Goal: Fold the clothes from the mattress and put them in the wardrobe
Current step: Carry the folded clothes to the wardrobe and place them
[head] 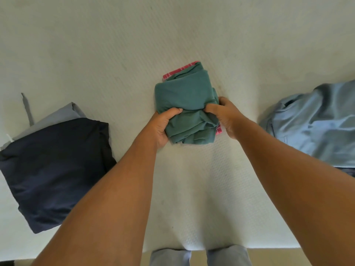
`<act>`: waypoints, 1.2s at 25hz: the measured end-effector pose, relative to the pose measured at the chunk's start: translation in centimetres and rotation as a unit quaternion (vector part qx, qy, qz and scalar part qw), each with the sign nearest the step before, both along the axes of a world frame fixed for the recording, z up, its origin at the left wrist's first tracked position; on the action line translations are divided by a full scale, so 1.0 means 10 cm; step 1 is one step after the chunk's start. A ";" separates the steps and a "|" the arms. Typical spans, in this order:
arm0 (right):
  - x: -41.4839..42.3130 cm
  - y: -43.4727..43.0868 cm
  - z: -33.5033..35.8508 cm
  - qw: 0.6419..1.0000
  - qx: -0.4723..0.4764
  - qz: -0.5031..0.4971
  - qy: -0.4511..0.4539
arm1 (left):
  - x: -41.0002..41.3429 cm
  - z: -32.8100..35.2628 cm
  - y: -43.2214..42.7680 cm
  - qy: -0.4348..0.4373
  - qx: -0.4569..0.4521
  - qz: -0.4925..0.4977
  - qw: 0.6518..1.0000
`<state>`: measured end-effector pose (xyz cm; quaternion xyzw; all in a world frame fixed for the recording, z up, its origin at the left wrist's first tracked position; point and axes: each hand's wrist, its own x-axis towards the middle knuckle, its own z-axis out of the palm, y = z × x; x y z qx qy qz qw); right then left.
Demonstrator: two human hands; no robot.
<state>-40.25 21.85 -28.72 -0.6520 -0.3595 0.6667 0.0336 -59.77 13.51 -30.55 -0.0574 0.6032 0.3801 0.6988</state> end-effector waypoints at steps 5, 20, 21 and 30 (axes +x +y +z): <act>0.12 -0.04 0.19 0.988 -0.072 -0.019 0.138 | 0.00 0.40 0.05 -0.028 0.015 -0.050 0.998; 1.20 -1.53 3.03 0.903 -0.020 -0.259 0.341 | 0.80 3.06 -0.90 -0.210 0.112 -0.114 0.965; 1.34 -1.62 3.17 0.898 -0.007 -0.271 0.345 | 0.96 3.18 -0.92 -0.225 0.107 -0.112 0.962; 3.53 -2.77 3.83 0.830 0.097 -0.435 0.335 | 3.41 4.03 -1.11 -0.174 0.120 -0.324 0.922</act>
